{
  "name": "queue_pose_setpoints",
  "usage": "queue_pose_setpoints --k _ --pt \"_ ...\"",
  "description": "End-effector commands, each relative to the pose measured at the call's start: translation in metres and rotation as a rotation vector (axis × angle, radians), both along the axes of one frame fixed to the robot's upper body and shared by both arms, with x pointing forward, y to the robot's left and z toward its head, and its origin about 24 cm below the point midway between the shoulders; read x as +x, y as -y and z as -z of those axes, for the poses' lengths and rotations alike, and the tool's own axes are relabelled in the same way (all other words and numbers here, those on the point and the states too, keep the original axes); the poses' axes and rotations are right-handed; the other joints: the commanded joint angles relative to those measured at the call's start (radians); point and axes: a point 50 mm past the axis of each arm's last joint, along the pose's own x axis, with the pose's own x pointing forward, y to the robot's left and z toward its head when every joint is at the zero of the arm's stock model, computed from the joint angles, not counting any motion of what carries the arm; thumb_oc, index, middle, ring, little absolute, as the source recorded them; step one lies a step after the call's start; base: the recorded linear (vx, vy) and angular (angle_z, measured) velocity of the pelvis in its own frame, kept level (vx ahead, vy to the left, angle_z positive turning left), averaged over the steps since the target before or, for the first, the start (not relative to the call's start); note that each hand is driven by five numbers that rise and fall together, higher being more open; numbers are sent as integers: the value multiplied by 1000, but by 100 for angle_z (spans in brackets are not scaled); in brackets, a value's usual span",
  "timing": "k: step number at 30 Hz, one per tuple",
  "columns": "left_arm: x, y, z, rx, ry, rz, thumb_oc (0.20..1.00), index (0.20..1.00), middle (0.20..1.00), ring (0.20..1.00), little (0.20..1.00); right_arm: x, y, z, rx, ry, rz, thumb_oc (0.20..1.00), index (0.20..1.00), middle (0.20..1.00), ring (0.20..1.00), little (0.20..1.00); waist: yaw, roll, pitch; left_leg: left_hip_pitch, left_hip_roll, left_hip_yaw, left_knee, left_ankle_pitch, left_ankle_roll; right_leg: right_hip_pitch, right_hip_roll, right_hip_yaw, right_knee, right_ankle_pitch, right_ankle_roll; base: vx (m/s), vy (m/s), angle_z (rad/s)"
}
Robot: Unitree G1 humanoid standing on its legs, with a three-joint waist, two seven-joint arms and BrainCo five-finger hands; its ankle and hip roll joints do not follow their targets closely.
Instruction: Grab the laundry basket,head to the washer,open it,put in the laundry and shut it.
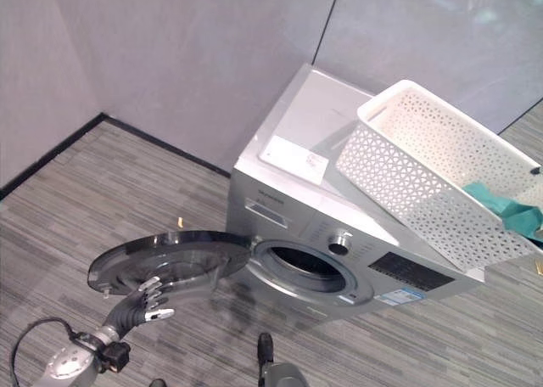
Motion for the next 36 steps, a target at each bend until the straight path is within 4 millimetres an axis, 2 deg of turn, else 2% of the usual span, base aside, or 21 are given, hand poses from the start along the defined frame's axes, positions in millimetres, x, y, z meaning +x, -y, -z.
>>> queue_pose_setpoints --k 1,6,15,20,23,27,28,29,32,36 --pt "28 6 -25 21 156 56 1000 1000 1000 1000 1000 -10 22 -39 -37 175 128 1000 1000 1000 1000 1000 38 16 49 -8 25 -11 23 -30 46 -27 -45 -36 66 -74 55 -9 -19 11" --pt "30 6 -26 18 158 52 1000 1000 1000 1000 1000 -15 32 -39 -43 180 182 1000 1000 1000 1000 1000 40 35 65 -34 25 -26 32 -22 43 -42 -52 -44 81 -82 50 -8 -26 8" --pt "33 3 -30 28 175 38 1000 1000 1000 1000 1000 -25 46 -20 -21 132 255 1000 1000 1000 1000 1000 44 64 100 -73 29 -39 38 -2 37 -75 -55 -56 103 -92 42 -6 -35 6" --pt "36 5 -30 32 179 40 1000 1000 1000 1000 1000 -23 48 -16 2 139 267 1000 1000 1000 1000 1000 49 79 116 -89 33 -41 44 4 34 -91 -55 -60 115 -100 37 -8 -25 2" --pt "41 9 -30 28 186 49 1000 1000 1000 1000 1000 -15 45 -18 21 163 251 1000 1000 1000 1000 1000 51 80 115 -94 37 -39 46 7 32 -97 -50 -61 120 -104 33 -1 -7 2" --pt "44 15 -29 16 187 68 1000 1000 1000 1000 1000 -3 35 -27 50 208 197 1000 1000 1000 1000 1000 52 73 108 -91 45 -34 48 6 31 -91 -42 -62 119 -109 31 16 -2 0" --pt "46 18 -30 11 192 90 1000 1000 1000 1000 1000 7 21 -41 108 300 113 1000 1000 1000 1000 1000 46 54 90 -83 52 -29 47 3 29 -77 -33 -65 110 -109 33 54 -9 0" --pt "45 18 -30 11 191 89 1000 1000 1000 1000 1000 8 21 -41 109 300 112 1000 1000 1000 1000 1000 45 54 91 -82 52 -29 47 3 28 -76 -33 -65 109 -109 33 73 -12 1" --pt "45 16 -32 13 197 94 1000 1000 1000 1000 1000 10 16 -52 161 361 81 1000 1000 1000 1000 1000 33 27 70 -68 60 -23 46 -3 26 -58 -26 -67 100 -107 37 45 -8 -1" --pt "43 11 -34 21 200 92 1000 1000 1000 1000 1000 6 22 -58 179 396 106 1000 1000 1000 1000 1000 32 -10 47 -54 67 -17 49 -15 25 -36 -21 -71 88 -101 42 52 -14 -2"
